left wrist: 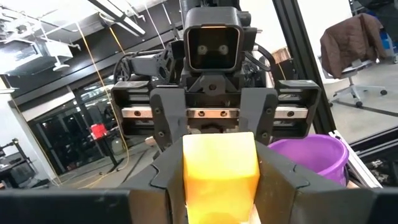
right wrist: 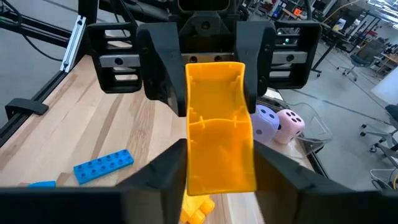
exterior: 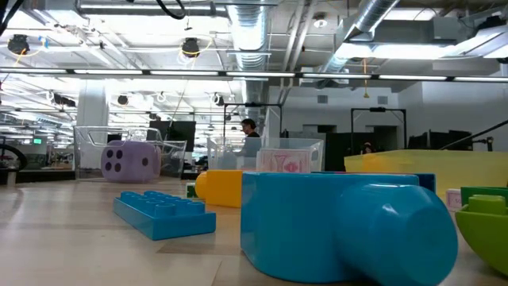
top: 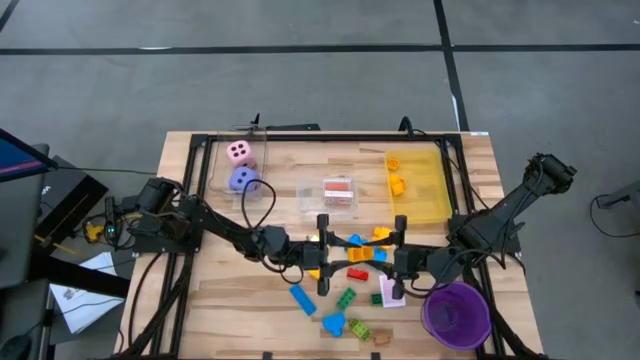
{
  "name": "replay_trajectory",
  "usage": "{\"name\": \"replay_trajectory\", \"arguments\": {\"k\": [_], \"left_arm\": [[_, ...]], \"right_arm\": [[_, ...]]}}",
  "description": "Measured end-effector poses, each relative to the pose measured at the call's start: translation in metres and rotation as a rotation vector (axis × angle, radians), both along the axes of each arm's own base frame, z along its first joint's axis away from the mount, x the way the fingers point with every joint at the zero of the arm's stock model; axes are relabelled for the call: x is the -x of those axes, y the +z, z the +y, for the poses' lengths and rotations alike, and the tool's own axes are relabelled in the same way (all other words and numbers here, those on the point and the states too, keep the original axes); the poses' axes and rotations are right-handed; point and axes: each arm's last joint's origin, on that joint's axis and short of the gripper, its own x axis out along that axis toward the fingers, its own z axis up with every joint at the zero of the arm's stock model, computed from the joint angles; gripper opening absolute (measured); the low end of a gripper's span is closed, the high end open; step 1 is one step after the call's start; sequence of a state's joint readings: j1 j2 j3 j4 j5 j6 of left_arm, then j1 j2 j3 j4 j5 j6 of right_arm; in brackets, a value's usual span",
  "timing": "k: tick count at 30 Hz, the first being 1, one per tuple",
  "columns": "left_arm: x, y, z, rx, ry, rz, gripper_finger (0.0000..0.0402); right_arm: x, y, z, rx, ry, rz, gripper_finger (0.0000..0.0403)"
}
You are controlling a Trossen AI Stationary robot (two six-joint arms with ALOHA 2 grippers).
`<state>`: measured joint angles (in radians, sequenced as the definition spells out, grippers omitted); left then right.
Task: Pick & Place Toys
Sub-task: Put the yellow game piece into the yellow bin
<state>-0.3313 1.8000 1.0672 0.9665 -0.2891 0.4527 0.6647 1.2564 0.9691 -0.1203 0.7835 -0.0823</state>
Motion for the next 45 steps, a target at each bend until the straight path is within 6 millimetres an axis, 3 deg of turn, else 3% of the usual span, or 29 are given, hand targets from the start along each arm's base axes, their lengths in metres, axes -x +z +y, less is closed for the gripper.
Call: {"name": "replay_trajectory", "arguments": {"k": [4,10,13,19,24,29,38,45], "left_arm": [[0.000,0.000,0.000,0.003,0.000,0.002,0.0140],[0.002,0.003,0.003,-0.024,0.160,0.016,0.0216],[0.007,0.009,0.005,-0.070,0.238,0.042,0.0249],[0.025,0.031,0.007,-0.145,0.280,0.128,0.0286],[0.044,0.042,0.012,-0.095,0.267,0.267,0.0289],[0.059,0.042,0.015,-0.023,0.250,0.391,0.0285],[0.067,0.026,0.019,-0.022,0.273,0.578,0.0285],[0.074,0.030,0.021,-0.031,0.278,0.598,0.0285]], "right_arm": [[0.000,0.000,0.000,0.004,0.001,0.004,0.0113],[0.000,-0.001,-0.001,0.011,-0.014,0.010,0.0115],[0.001,-0.002,-0.002,0.009,-0.042,0.014,0.0140],[0.006,-0.008,-0.007,0.035,-0.103,0.058,0.0146],[0.020,-0.009,-0.022,0.002,-0.204,0.116,0.0120],[0.038,-0.012,-0.045,-0.054,-0.375,0.157,0.0132],[0.064,-0.022,-0.084,-0.105,-0.697,0.235,0.0127],[0.079,-0.023,-0.116,-0.248,-0.948,0.327,0.0133]]}}
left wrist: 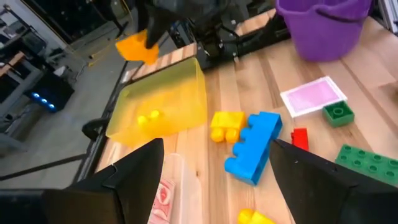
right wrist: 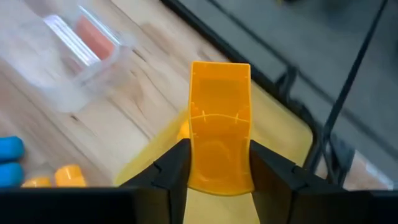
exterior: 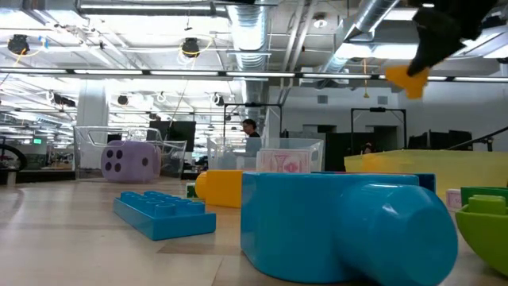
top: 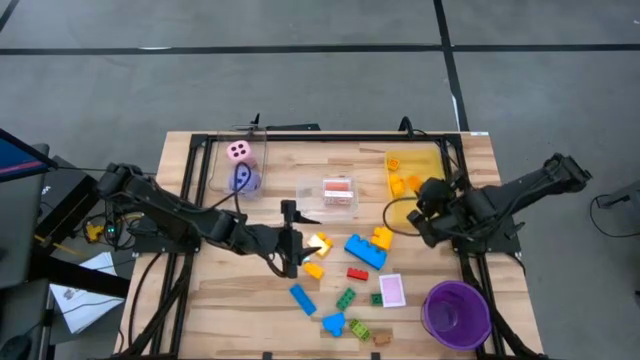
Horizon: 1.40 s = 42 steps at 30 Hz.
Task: Pick & Place Toys
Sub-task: Put the yellow game piece into the yellow bin
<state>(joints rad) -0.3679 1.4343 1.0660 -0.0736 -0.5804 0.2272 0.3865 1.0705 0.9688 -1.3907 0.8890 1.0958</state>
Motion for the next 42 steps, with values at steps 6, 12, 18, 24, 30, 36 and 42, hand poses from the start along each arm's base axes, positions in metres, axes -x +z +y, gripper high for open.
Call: {"name": "replay_trajectory", "arguments": {"k": [6,12,18,24,30,36,42], "left_arm": [[0.017,0.013,0.008,0.061,0.042,0.008,0.0285],[0.030,0.015,0.015,0.077,0.131,0.002,0.0285],[0.046,0.001,0.029,0.052,0.162,0.027,0.0285],[0.063,0.001,0.046,0.087,0.206,-0.063,0.0285],[0.078,-0.001,0.050,0.119,0.201,-0.135,0.0285],[0.084,-0.002,0.051,0.146,0.196,-0.160,0.0285],[0.084,-0.002,0.049,0.160,0.177,-0.158,0.0285]], "right_arm": [[0.001,0.002,-0.024,-0.149,-0.170,-0.024,0.0135],[-0.004,0.001,-0.056,-0.194,-0.333,-0.026,0.0129],[-0.015,-0.015,-0.094,-0.300,-0.356,-0.082,0.0133],[-0.019,-0.041,-0.138,-0.367,-0.399,-0.034,0.0133],[-0.020,-0.064,-0.167,-0.420,-0.451,0.042,0.0133],[-0.031,-0.083,-0.178,-0.462,-0.440,0.092,0.0134],[-0.039,-0.101,-0.188,-0.482,-0.442,0.139,0.0134]]}}
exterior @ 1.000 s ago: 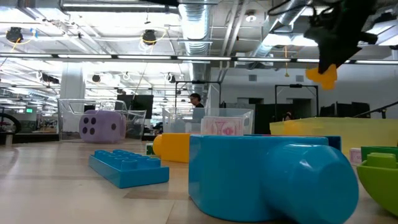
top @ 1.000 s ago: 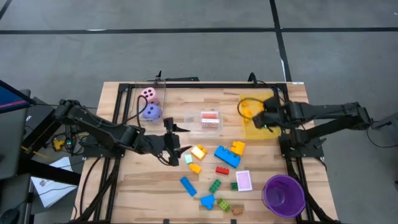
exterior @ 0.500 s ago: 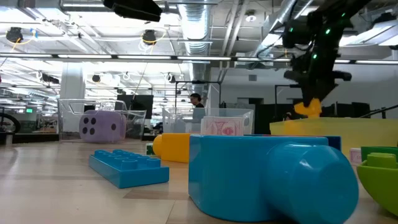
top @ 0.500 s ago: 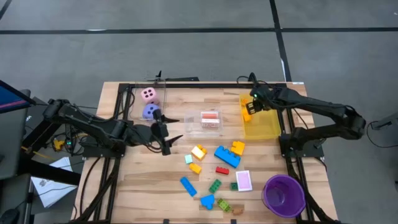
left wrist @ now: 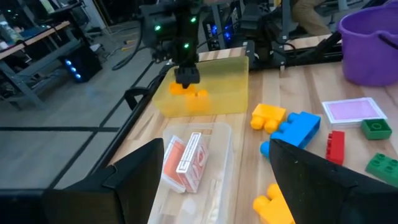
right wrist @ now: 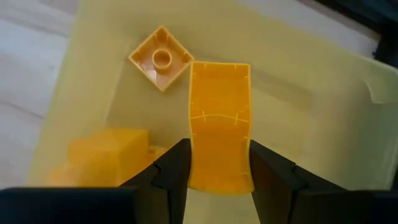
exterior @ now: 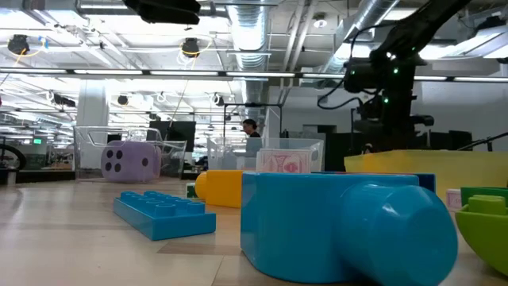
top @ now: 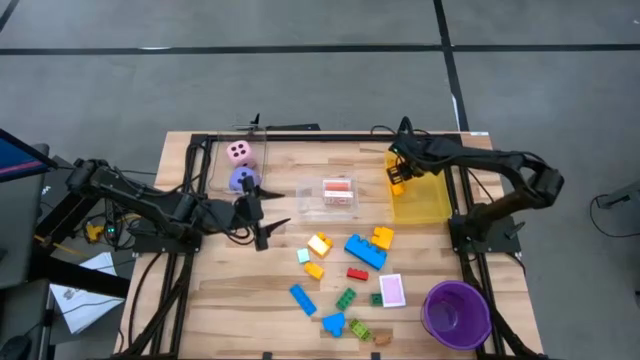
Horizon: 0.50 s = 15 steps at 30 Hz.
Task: Pick & Place Toys
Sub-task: Put the yellow game piece into the yellow bin
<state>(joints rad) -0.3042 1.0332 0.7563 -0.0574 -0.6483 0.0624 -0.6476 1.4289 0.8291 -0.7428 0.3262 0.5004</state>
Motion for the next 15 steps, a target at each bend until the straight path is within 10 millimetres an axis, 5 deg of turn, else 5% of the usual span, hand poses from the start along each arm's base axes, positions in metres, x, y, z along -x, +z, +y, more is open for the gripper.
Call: {"name": "replay_trajectory", "arguments": {"k": [15], "left_arm": [[0.000,0.000,0.000,0.013,0.003,-0.010,0.0285]], "right_arm": [[-0.008,-0.011,-0.011,0.014,0.022,-0.022,0.0185]]}}
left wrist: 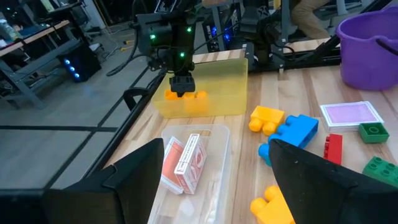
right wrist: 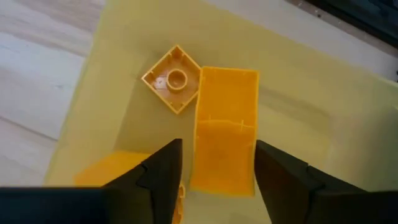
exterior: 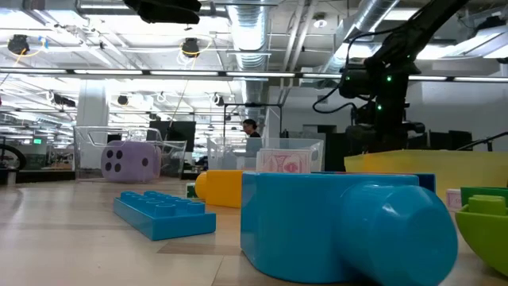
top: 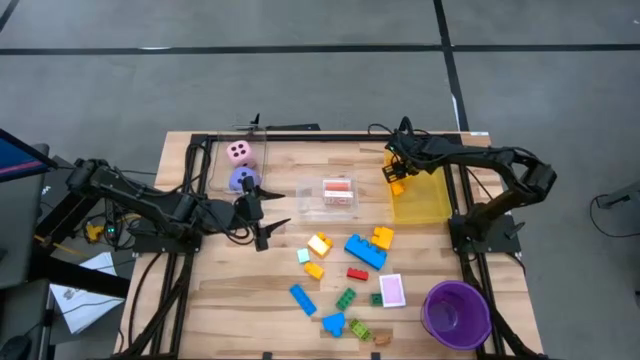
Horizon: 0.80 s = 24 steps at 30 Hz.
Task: Pick & Place Toys
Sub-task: Put the yellow game piece into the yellow bin
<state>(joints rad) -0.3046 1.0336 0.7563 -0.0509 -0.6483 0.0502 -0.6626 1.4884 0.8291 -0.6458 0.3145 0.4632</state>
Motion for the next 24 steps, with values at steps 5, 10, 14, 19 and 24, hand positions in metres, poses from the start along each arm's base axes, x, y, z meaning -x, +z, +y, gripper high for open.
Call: {"name": "replay_trajectory", "arguments": {"k": [5,10,14,19,24], "left_arm": [[0.000,0.000,0.000,0.000,0.000,0.000,0.0285],[0.000,0.000,0.000,0.000,0.000,0.000,0.0285],[-0.001,0.002,0.000,-0.010,-0.003,-0.014,0.0285],[-0.001,0.003,0.000,-0.009,-0.003,-0.024,0.0285],[-0.001,0.003,0.000,-0.009,-0.003,-0.023,0.0285]], "right_arm": [[0.002,0.011,0.004,0.026,0.012,-0.028,0.0218],[0.008,0.034,0.016,0.081,0.035,-0.098,0.0235],[0.012,0.059,0.033,0.144,0.084,-0.188,0.0236],[0.016,0.091,0.072,0.210,0.204,-0.355,0.0235],[0.022,0.118,0.124,0.246,0.413,-0.554,0.0235]]}}
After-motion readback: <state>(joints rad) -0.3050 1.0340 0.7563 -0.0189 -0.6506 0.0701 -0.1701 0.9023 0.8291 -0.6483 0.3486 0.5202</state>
